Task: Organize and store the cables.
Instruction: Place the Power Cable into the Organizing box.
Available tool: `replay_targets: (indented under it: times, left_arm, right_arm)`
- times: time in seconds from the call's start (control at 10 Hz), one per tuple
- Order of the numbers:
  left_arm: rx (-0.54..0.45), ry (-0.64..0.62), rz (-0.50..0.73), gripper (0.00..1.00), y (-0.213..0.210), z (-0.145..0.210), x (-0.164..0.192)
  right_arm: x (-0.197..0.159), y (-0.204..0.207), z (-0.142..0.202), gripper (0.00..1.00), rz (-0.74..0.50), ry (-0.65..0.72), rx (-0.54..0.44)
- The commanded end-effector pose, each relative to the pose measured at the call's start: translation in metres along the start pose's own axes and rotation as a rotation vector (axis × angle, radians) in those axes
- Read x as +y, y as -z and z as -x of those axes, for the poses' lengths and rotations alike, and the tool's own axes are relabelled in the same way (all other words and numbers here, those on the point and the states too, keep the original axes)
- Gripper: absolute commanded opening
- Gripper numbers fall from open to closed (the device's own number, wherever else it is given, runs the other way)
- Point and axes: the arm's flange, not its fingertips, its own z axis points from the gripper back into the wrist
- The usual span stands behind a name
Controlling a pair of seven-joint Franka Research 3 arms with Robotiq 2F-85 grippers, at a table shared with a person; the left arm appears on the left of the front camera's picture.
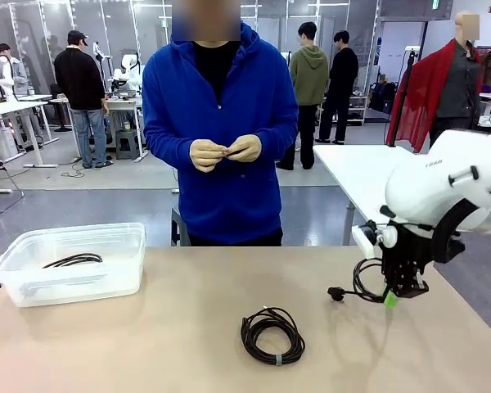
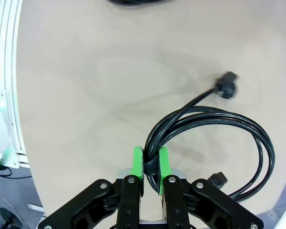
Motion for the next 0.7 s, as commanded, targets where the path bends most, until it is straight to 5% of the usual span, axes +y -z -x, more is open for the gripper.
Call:
replay_targets:
  times: [0.0,0.6]
  left_arm:
    - [0.010,-0.010,-0.012,1.00,-0.001,-0.001,-0.002]
    - [0.010,-0.010,-0.012,1.00,-0.001,-0.001,-0.002]
  right_arm:
    - [0.002,-0.025,-0.010,0.00,0.009,0.070,-0.017]
    - [-0.009,-0.072,-0.047,0.00,0.007,0.184,-0.031]
